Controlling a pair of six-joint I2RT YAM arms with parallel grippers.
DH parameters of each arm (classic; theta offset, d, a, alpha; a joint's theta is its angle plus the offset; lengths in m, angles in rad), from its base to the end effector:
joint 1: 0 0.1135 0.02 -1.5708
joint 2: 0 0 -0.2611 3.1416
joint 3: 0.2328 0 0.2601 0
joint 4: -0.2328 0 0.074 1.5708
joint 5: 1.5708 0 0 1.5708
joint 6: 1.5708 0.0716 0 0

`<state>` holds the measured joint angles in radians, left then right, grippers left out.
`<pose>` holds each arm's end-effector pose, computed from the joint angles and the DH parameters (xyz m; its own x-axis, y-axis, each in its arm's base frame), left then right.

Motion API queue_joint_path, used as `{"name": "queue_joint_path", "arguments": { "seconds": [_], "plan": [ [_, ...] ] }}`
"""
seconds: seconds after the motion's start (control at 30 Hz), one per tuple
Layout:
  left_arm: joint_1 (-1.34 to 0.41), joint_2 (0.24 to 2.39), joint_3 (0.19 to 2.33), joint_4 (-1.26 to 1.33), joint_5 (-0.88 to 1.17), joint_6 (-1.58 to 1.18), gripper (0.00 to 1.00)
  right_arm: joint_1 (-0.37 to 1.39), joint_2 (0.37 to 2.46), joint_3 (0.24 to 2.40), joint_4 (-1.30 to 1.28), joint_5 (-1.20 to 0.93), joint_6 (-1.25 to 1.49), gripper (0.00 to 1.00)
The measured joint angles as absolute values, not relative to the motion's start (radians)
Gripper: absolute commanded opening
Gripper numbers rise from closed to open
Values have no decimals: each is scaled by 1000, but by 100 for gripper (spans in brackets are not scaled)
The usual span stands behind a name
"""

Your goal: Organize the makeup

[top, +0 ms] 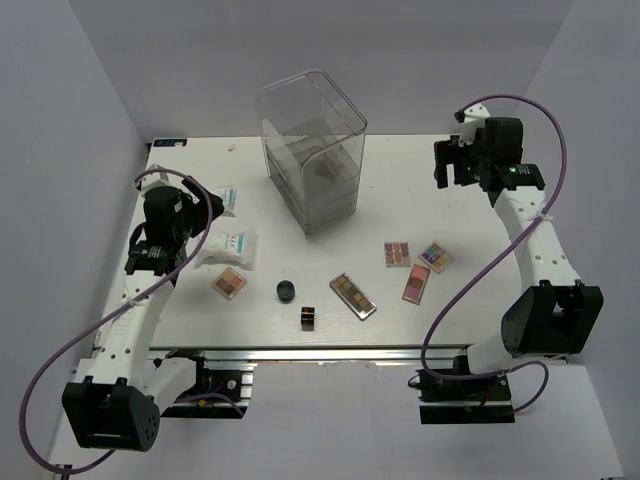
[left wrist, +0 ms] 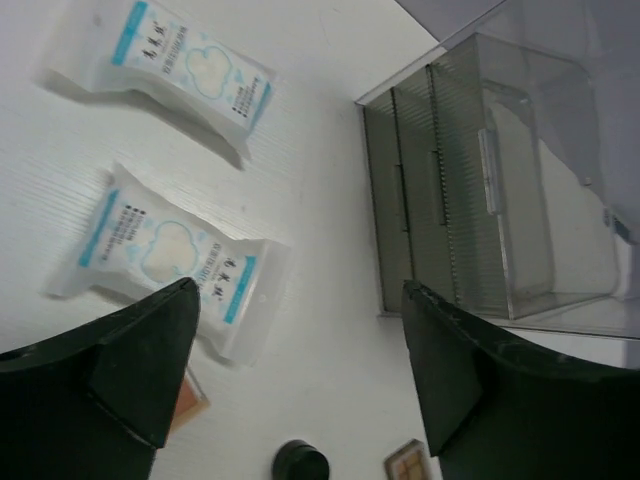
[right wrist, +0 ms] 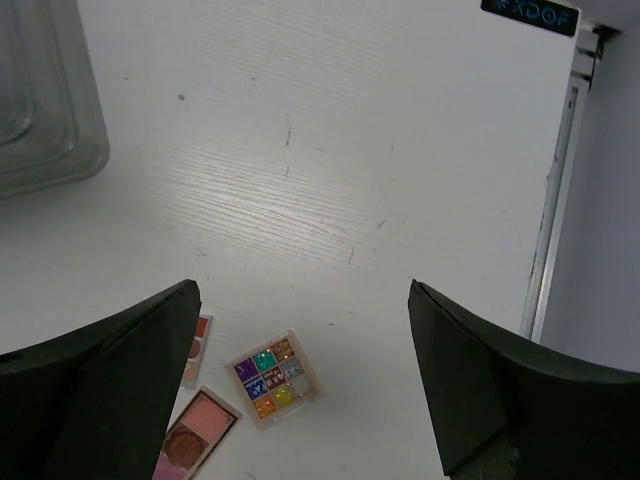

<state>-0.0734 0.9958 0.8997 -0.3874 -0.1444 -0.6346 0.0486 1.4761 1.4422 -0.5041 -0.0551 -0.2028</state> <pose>0.2640 -0.0091 0.3007 -0.3411 -0.5632 -0.7527 -0.3187 0.8225 -0.4710 0.3746 0.0222 0.3503 -0.4820 -0.2248 -0.8468 -0.1969 0.9696 -0.1453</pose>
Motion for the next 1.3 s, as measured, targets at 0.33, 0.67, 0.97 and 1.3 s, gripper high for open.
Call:
{"name": "queue_joint_path", "arguments": {
  "seconds": [0.33, 0.67, 0.97, 1.3],
  "plan": [
    [141, 1182, 911, -246, 246, -862, 17, 178, 1406, 1389, -540, -352, -542, 90],
    [149, 1438, 872, 84, 502, -1084, 48, 405, 1458, 1448, -599, -476, -622, 68],
    [60, 1729, 1052, 255, 570, -1156, 43, 395, 1453, 1449, -507, -633, -495, 33],
    [-106, 1935, 1216, 357, 566, -1215, 41, 347, 1448, 1449, -442, -759, -442, 55]
  ]
}}
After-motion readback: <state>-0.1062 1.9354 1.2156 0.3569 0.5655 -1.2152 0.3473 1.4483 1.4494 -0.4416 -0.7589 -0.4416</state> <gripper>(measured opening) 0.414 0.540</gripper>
